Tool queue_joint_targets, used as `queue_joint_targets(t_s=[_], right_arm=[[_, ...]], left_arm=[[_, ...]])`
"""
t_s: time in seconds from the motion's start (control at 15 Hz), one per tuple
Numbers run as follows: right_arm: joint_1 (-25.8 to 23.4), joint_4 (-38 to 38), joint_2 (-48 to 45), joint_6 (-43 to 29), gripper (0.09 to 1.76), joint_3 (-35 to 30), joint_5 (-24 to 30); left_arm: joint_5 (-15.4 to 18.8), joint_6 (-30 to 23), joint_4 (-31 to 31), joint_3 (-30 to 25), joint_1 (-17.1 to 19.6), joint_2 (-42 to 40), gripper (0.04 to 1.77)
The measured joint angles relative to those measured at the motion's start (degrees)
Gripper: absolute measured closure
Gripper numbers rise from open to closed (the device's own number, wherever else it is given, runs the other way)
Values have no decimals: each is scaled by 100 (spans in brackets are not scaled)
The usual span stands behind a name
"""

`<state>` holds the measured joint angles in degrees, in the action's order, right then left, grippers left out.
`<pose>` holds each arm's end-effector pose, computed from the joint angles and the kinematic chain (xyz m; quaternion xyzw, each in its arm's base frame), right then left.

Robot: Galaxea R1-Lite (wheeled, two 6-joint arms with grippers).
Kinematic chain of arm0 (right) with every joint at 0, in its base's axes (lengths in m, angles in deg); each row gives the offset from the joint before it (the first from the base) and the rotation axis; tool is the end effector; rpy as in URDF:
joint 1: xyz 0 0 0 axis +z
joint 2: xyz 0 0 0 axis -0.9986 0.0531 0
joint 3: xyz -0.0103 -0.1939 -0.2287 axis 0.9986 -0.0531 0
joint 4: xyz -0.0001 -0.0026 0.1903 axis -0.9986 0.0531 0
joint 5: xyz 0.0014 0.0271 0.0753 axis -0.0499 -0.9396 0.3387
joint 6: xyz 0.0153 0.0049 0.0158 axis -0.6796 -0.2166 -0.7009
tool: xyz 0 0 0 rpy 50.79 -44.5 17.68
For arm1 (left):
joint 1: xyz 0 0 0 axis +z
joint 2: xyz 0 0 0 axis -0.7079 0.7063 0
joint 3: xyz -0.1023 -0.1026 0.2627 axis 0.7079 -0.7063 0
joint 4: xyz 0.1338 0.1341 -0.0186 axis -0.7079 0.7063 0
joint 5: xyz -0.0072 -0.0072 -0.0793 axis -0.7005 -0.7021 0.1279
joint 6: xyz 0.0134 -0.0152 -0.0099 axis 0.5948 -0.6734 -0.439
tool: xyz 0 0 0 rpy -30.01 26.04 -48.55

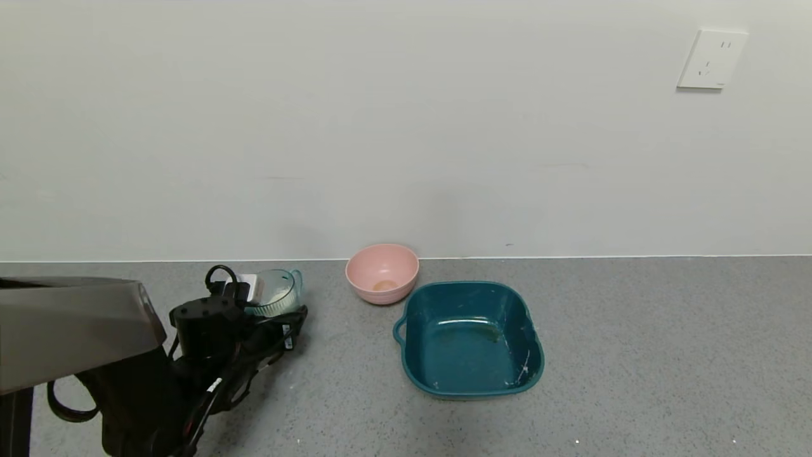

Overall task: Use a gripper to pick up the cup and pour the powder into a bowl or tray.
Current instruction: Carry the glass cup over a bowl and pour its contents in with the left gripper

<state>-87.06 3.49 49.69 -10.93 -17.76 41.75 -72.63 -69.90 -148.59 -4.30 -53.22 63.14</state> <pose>-0.0227 0.0000 0.0741 0.0007 0.0064 -0.0017 1.0000 0.3198 -0.0423 0.0374 0.0060 0.1392 0.0085 0.9902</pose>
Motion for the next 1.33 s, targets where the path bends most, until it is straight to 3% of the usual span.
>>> queue_joint_targets(t_s=[0.4, 0.6, 0.93, 1.33], right_arm=[[0, 0, 0, -2, 15, 0, 2], [0, -2, 0, -2, 15, 0, 0], [0, -2, 0, -2, 15, 0, 0], [0, -2, 0, -2, 15, 0, 0]], left_arm=[[-79, 194, 2822, 1142, -355, -1458, 50], [-466, 471, 4077, 1925, -777, -1954, 50], [-1125, 1112, 4619, 2517, -1519, -2164, 50], [-1187, 2653, 4664, 2600, -2046, -2082, 50]])
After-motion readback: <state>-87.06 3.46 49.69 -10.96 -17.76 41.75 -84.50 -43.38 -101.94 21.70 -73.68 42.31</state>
